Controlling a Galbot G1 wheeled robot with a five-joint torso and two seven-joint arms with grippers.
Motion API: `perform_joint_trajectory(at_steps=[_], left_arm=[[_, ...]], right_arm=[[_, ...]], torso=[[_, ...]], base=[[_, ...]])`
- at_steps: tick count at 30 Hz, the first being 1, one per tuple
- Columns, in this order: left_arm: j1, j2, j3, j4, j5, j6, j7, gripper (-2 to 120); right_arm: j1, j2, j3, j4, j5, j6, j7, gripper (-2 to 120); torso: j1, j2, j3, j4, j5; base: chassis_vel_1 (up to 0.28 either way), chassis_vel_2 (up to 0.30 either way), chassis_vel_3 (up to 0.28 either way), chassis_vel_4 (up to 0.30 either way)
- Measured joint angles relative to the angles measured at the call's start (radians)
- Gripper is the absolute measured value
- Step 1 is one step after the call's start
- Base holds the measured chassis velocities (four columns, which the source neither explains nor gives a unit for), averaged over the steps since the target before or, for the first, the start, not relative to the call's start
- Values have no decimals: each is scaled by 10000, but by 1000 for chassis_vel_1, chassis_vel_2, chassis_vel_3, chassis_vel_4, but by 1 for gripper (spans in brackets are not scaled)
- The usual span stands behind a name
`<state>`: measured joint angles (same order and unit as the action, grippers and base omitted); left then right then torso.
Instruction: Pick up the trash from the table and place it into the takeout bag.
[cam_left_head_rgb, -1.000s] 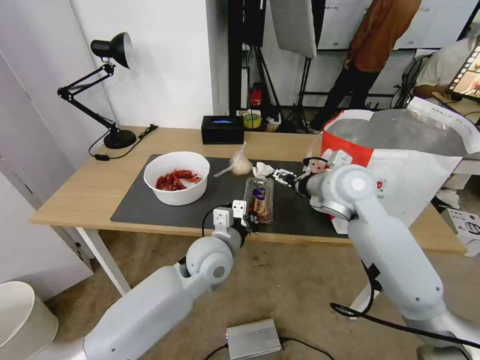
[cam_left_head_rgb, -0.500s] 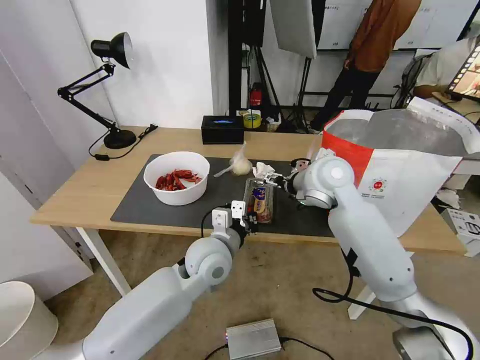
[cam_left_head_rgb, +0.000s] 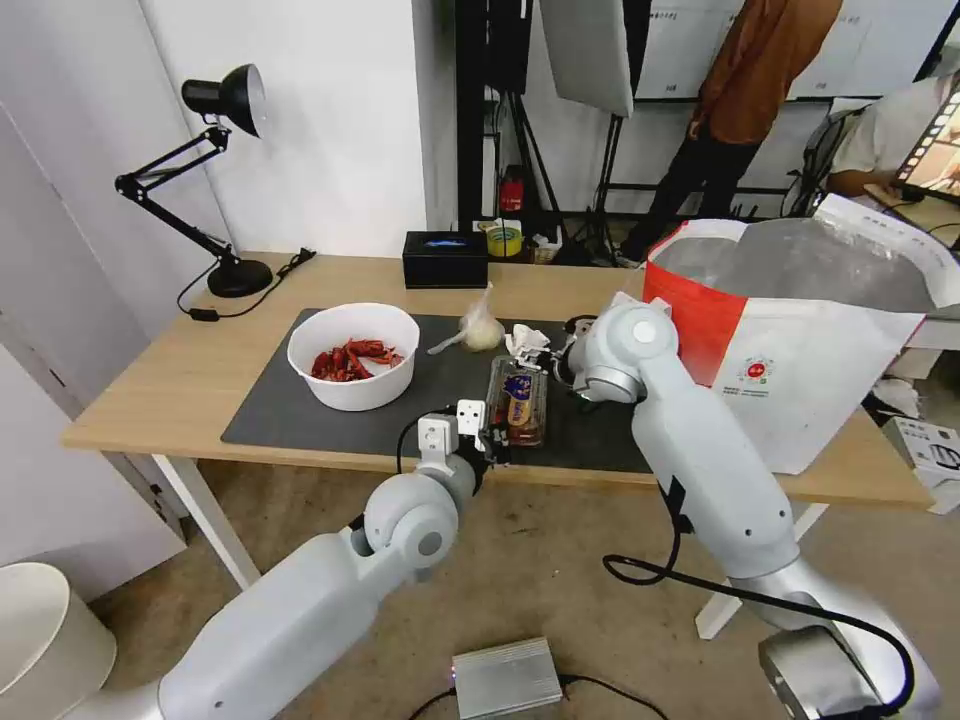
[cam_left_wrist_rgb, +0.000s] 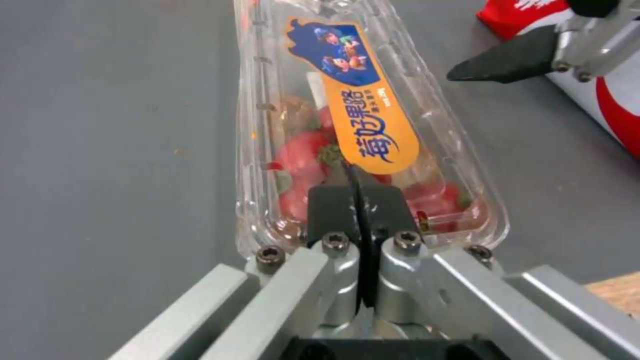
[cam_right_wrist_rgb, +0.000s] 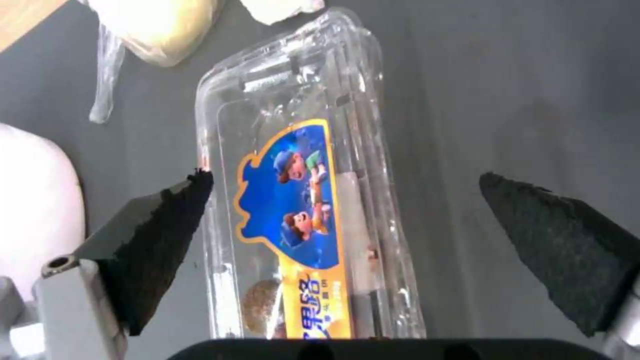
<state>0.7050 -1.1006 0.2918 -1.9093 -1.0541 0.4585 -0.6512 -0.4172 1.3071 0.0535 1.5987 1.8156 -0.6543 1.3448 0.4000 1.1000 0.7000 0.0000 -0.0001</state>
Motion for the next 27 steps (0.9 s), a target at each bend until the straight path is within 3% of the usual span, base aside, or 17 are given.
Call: perform_joint_trajectory(at_steps=[27], left_arm=[[187, -19, -133, -45, 34, -42, 11, 0]], right_arm=[[136, 550, 85, -738, -271, -383, -237, 100]], torso=[[0, 0, -1, 0, 1]], base=[[0, 0, 0, 0]])
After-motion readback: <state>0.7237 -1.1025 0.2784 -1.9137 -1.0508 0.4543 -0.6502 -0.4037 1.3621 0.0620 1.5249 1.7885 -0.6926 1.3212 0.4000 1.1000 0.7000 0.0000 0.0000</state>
